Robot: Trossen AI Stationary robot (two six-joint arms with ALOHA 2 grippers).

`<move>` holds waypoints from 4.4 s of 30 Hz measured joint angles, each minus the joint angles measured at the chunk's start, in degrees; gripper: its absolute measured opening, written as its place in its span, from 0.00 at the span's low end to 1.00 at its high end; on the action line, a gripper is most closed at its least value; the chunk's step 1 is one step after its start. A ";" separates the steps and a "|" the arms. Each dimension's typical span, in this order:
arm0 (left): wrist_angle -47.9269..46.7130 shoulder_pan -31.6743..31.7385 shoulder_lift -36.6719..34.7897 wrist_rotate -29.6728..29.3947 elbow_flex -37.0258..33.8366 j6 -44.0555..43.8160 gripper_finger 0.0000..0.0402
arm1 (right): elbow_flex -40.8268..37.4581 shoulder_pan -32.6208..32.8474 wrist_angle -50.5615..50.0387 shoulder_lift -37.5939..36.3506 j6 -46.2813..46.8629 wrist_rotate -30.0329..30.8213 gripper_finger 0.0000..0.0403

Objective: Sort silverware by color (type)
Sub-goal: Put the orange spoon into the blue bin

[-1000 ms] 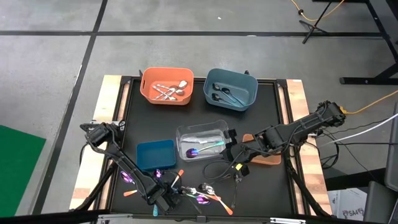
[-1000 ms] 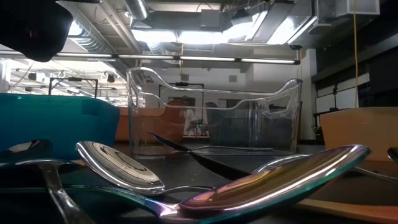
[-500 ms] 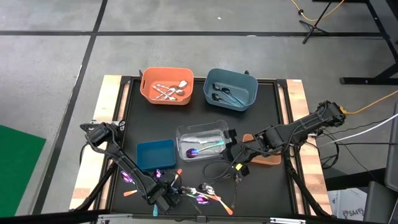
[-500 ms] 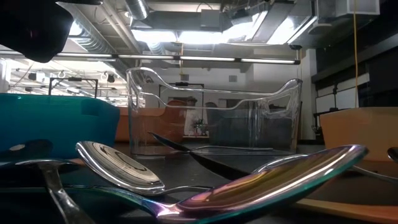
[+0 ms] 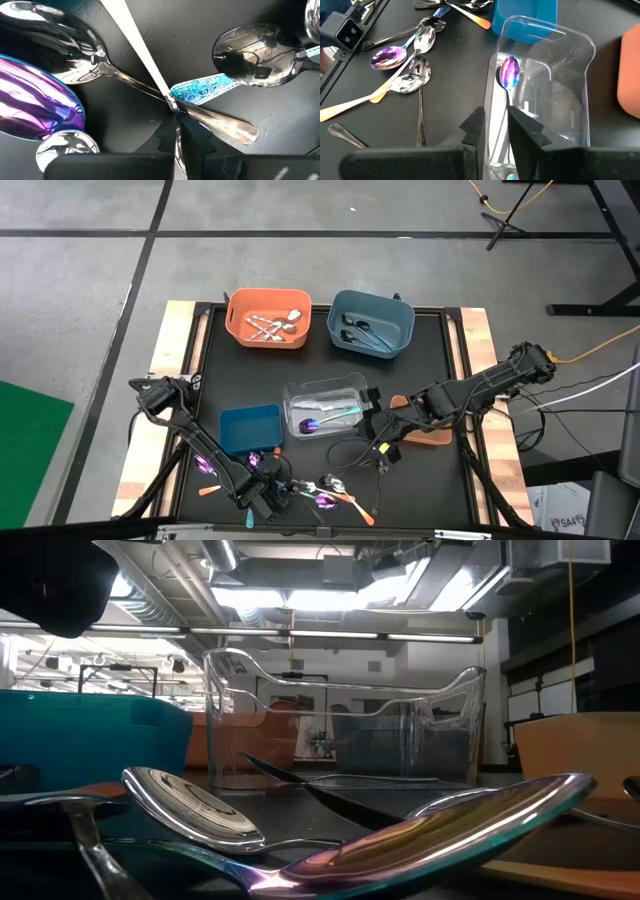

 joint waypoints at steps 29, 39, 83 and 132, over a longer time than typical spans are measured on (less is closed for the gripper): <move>0.29 0.02 -1.54 -0.86 -0.22 0.73 0.00 | 0.00 -0.01 0.00 0.00 -0.01 0.02 0.18; 0.19 0.02 -2.12 -1.63 -0.24 1.53 0.00 | 0.00 -0.02 0.00 0.00 0.00 0.02 0.18; 3.92 -0.13 -7.61 -5.27 -0.02 9.66 0.00 | 0.00 -0.04 0.04 0.00 -0.01 0.02 0.18; -27.82 7.19 -28.20 -7.71 -16.53 32.73 0.00 | 0.00 0.00 0.07 0.00 0.06 -1.46 0.18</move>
